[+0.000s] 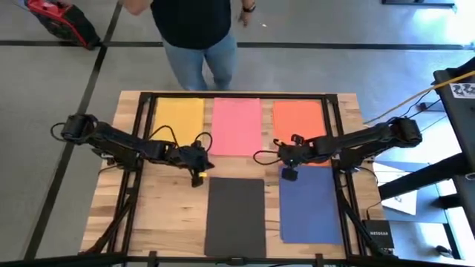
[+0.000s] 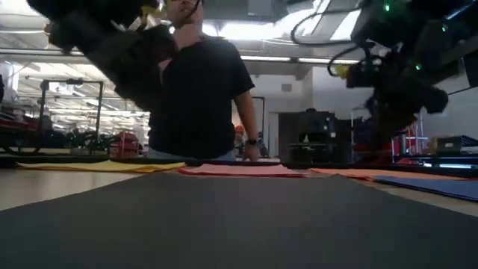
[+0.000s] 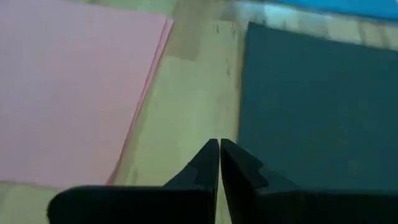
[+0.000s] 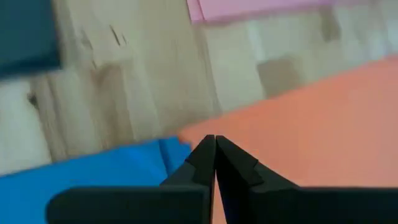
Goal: Organize paper
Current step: Adjust the papers on the table
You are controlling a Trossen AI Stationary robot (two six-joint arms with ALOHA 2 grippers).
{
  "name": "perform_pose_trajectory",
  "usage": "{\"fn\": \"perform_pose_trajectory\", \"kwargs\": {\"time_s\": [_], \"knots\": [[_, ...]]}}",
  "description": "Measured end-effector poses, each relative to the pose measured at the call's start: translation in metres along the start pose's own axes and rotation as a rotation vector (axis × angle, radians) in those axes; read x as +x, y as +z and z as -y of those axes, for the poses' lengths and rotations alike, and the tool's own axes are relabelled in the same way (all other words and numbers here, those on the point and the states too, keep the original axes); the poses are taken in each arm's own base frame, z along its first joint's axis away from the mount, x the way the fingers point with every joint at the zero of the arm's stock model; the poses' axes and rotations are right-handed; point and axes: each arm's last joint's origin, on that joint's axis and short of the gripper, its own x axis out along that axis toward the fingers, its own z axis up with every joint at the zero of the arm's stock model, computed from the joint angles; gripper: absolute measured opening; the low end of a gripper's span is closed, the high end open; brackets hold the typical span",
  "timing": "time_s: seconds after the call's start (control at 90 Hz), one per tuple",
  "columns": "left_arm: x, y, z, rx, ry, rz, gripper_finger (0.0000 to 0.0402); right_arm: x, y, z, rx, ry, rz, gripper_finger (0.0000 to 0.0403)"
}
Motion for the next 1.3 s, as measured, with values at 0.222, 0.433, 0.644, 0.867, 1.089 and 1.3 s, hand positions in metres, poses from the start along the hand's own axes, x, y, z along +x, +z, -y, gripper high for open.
{"fn": "perform_pose_trajectory", "kwargs": {"time_s": [0.222, 0.433, 0.644, 0.867, 1.089, 1.3], "knots": [[0.002, -0.012, -0.006, -0.056, 0.022, -0.034, 0.0, 0.011, -0.011, 0.003, 0.003, -0.083, -0.071, 0.0022], [0.002, -0.011, -0.007, -0.051, 0.021, -0.027, 0.0, 0.021, -0.014, 0.002, -0.023, -0.129, -0.124, 0.0089], [0.002, -0.012, -0.007, -0.044, 0.023, -0.032, 0.0, 0.036, -0.015, 0.0, -0.072, -0.203, -0.169, 0.0121], [0.002, -0.014, -0.007, -0.039, 0.029, -0.058, 0.0, 0.04, -0.016, 0.001, -0.079, -0.249, -0.167, 0.0101], [0.002, -0.014, -0.007, -0.04, 0.028, -0.057, 0.0, 0.041, -0.016, 0.001, -0.076, -0.239, -0.169, 0.0022], [0.002, -0.014, -0.007, -0.041, 0.029, -0.056, 0.0, 0.04, -0.016, 0.0, -0.074, -0.228, -0.17, 0.0009]]}}
